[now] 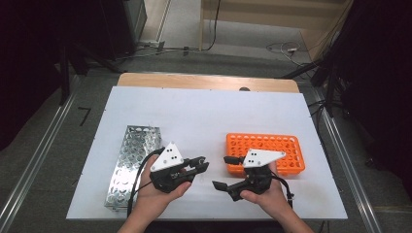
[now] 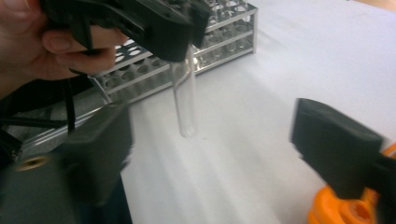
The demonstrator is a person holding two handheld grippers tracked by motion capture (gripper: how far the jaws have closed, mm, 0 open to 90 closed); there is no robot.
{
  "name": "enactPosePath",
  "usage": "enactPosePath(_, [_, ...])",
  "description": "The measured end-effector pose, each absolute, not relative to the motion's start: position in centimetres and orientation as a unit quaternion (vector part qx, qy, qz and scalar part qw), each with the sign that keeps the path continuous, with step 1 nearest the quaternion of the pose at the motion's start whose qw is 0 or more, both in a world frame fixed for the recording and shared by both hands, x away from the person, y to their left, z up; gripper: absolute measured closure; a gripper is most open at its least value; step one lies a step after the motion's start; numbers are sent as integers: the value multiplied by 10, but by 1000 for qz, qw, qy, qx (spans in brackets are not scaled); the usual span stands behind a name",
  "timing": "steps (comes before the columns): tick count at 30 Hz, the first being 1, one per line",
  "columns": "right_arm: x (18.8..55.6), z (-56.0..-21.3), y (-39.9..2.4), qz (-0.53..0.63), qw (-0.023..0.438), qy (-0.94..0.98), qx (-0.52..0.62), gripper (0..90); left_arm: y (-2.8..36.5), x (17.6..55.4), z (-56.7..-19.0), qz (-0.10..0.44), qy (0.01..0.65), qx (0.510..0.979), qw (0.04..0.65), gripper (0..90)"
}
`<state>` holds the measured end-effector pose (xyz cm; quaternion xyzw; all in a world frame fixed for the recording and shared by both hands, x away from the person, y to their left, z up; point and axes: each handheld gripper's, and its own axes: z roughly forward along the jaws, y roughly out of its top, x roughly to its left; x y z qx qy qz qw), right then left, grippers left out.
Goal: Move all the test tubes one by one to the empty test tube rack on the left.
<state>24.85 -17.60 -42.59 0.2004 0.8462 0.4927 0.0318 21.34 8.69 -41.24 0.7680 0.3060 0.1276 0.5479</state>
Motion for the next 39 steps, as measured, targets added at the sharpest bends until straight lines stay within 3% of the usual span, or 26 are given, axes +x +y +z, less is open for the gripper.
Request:
enactPosePath(3, [252,-425,-181,495,35,843,206,0,92,214,-410,131,311,764,550,758])
enactPosePath(39, [288,-426,-245,506,84,814,272,0,178,221,-396,217,385,719,536,759])
